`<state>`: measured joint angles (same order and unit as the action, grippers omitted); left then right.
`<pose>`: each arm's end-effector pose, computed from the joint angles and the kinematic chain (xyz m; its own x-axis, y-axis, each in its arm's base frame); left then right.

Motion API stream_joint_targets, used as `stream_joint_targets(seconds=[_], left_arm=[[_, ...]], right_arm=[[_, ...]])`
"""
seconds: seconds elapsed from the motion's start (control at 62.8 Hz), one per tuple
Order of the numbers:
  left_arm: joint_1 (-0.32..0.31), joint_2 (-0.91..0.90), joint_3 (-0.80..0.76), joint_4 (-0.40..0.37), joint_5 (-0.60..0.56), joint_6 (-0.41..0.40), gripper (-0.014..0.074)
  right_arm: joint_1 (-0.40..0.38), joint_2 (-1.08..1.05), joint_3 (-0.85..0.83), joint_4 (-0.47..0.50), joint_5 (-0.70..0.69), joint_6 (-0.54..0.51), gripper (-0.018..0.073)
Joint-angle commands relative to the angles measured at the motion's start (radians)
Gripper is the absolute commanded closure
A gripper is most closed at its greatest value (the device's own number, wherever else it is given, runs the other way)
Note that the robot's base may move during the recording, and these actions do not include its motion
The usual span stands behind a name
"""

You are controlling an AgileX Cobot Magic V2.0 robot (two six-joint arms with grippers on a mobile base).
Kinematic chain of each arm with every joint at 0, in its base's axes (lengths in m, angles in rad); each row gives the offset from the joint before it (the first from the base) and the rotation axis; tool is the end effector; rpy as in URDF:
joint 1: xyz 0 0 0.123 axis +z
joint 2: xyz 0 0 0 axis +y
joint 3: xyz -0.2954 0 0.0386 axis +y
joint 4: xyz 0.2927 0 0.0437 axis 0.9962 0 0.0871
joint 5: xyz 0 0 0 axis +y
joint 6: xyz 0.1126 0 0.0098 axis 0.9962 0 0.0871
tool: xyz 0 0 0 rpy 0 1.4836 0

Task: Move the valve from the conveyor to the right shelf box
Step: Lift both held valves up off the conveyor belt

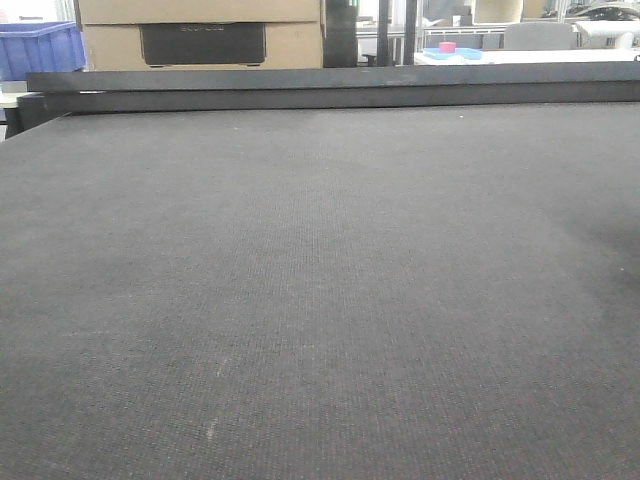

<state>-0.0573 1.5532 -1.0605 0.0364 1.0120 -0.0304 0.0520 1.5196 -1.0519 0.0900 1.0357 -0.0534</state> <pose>0.3289 -0.0154 0.2074 -0.9871 0.0455 -0.1533 0.0416 0.9987 0.0288 0.3210 0.0255 0.2157 -0.9860 -0.0587 -0.1563 -0.0712 0.9946 0.0752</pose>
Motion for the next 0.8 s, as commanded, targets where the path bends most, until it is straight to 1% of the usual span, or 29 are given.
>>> stream_joint_targets(seconds=[0.0, 0.143, 0.255, 0.318, 0.478, 0.541, 0.653, 0.7, 0.78], left_arm=[[0.004, -0.059, -0.002, -0.010, -0.005, -0.001, 0.0708], [0.004, -0.180, 0.000, -0.010, -0.035, 0.010, 0.0708], [0.004, -0.274, 0.018, -0.013, -0.085, 0.076, 0.0708], [0.004, -0.330, 0.046, -0.013, -0.134, 0.096, 0.0708], [0.004, -0.470, 0.151, -0.015, -0.267, 0.098, 0.0708], [0.004, -0.538, 0.207, -0.036, -0.348, 0.098, 0.0708], [0.004, -0.655, 0.294, -0.059, -0.448, 0.098, 0.0708], [0.004, -0.704, 0.324, -0.059, -0.471, 0.098, 0.0708], [0.004, -0.776, 0.357, -0.059, -0.478, 0.098, 0.0708]], right_arm=[[0.001, -0.044, -0.004, 0.003, 0.004, -0.001, 0.0725], [0.001, -0.139, -0.004, 0.003, -0.035, -0.001, 0.0725], [0.001, -0.212, -0.004, 0.003, -0.127, -0.001, 0.0725], [0.001, -0.246, 0.003, 0.003, -0.179, -0.001, 0.0725], [0.001, -0.362, 0.067, 0.003, -0.300, -0.001, 0.0725], [0.001, -0.416, 0.103, 0.003, -0.346, -0.001, 0.0725], [0.001, -0.509, 0.174, 0.003, -0.423, -0.001, 0.0725], [0.001, -0.555, 0.207, 0.003, -0.456, -0.001, 0.0725], [0.001, -0.629, 0.246, 0.003, -0.485, -0.001, 0.0725]])
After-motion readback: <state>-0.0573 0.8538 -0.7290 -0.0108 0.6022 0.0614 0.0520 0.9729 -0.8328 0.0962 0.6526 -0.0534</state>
